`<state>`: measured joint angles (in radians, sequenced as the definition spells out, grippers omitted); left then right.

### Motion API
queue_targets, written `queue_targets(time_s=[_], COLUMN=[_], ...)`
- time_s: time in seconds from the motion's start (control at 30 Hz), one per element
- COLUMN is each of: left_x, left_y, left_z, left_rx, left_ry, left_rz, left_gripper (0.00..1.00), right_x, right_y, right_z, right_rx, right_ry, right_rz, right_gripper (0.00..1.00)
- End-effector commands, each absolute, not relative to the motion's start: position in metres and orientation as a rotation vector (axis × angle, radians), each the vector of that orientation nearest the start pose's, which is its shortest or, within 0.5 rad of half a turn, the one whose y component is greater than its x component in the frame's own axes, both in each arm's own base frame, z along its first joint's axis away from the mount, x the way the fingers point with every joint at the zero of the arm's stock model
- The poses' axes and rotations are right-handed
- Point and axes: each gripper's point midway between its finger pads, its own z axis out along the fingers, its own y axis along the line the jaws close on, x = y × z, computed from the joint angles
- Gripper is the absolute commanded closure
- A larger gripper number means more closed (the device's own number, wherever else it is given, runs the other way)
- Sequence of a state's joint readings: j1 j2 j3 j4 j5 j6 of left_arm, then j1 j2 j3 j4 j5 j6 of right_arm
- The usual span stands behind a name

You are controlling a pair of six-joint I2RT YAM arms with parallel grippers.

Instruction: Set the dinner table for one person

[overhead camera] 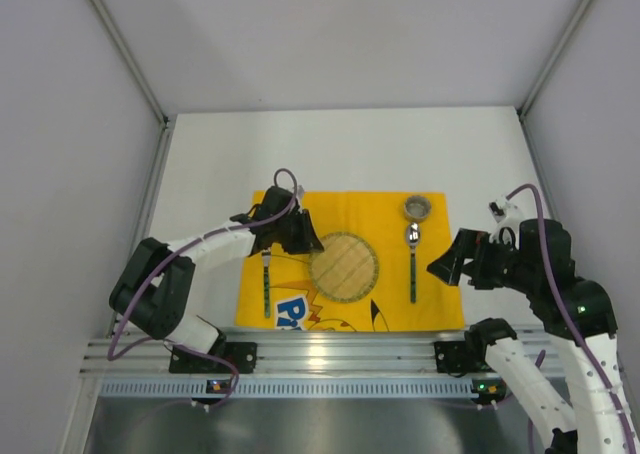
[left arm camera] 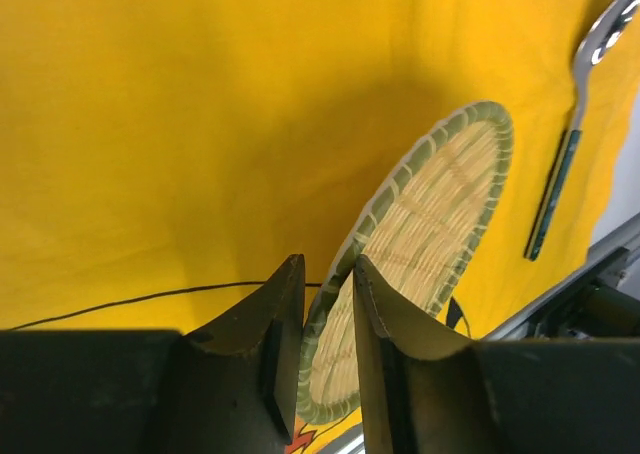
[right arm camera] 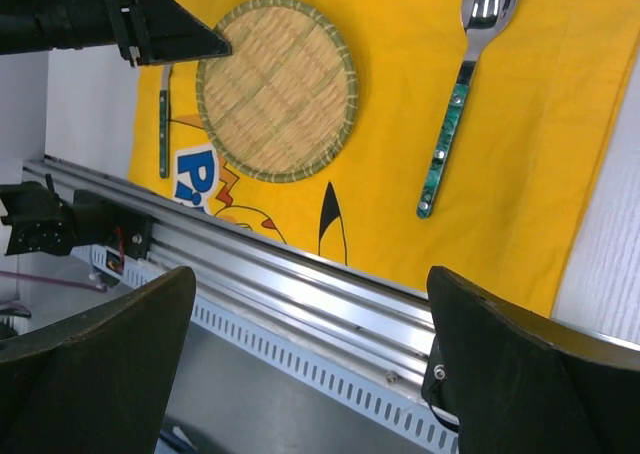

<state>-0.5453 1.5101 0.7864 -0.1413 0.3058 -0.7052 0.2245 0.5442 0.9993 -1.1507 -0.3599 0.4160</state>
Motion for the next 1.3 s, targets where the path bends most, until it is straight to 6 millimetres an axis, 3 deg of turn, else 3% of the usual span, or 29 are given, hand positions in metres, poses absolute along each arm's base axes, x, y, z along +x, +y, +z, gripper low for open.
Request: queue_targets(time_s=[0.0,0.1,0.17,0.2,0.23,0.33,0.37,0.5,0.57,0.7,0.77,0.83,0.93,0.97,1.0,1.07,1.17,1.27], left_x=[0.267,0.275,0.289,0.289,0.300,0.320,0.326,0.353,0.366,0.389,0.403,0.416,0.428,0.430,0.433,0.436,0.439,0.441], left_y=[-0.240,-0.238,-0.238,-0.234,-0.236,-0.223,-0.219,-0.203,-0.192,-0.177,-0.168,-0.162,-0.158,-0.156,-0.153,-0.148,-0.136,-0.128], left_z=[0.071,0.096,0.123,0.130,0.153,0.179,0.181,0.172,0.152,0.127,0.128,0.125,0.118,0.117,0.117,0.110,0.101,0.093], left_rx=[0.001,0.036,0.050,0.072,0.083,0.101,0.130,0.141,0.118,0.042,-0.001,-0.024,-0.020,-0.008,-0.009,-0.004,-0.024,-0.028], left_ry=[2.595,2.557,2.495,2.496,2.437,2.363,2.346,2.367,2.416,2.488,2.488,2.490,2.505,2.508,2.510,2.525,2.541,2.552], left_rz=[-0.778,-0.737,-0.711,-0.680,-0.676,-0.546,-0.506,-0.397,-0.357,-0.373,-0.385,-0.384,-0.394,-0.389,-0.384,-0.371,-0.365,-0.363], left_gripper=[0.70,0.69,0.67,0.65,0.58,0.51,0.47,0.48,0.49,0.53,0.54,0.55,0.55,0.56,0.56,0.57,0.58,0.60], right_x=[0.123,0.126,0.129,0.132,0.133,0.139,0.141,0.154,0.163,0.195,0.211,0.240,0.278,0.286,0.296,0.309,0.324,0.328], right_y=[0.103,0.103,0.104,0.104,0.104,0.104,0.102,0.099,0.096,0.090,0.090,0.091,0.083,0.080,0.074,0.065,0.055,0.050], right_z=[0.232,0.230,0.232,0.233,0.236,0.240,0.239,0.232,0.226,0.185,0.178,0.172,0.162,0.157,0.143,0.133,0.100,0.079], right_rx=[-0.001,0.004,-0.001,0.001,-0.001,-0.005,-0.001,0.023,0.048,0.145,0.200,0.252,0.318,0.327,0.356,0.367,0.408,0.425], right_ry=[2.328,2.331,2.323,2.320,2.314,2.302,2.304,2.333,2.367,2.616,2.654,2.658,2.662,2.674,2.712,2.731,2.801,2.840], right_rz=[0.699,0.693,0.694,0.694,0.694,0.678,0.664,0.621,0.580,0.441,0.413,0.402,0.375,0.360,0.329,0.274,0.223,0.184], right_gripper=[0.00,0.00,0.00,0.00,0.00,0.00,0.00,0.00,0.00,0.00,0.00,0.02,0.35,0.67,0.79,1.00,1.00,1.00])
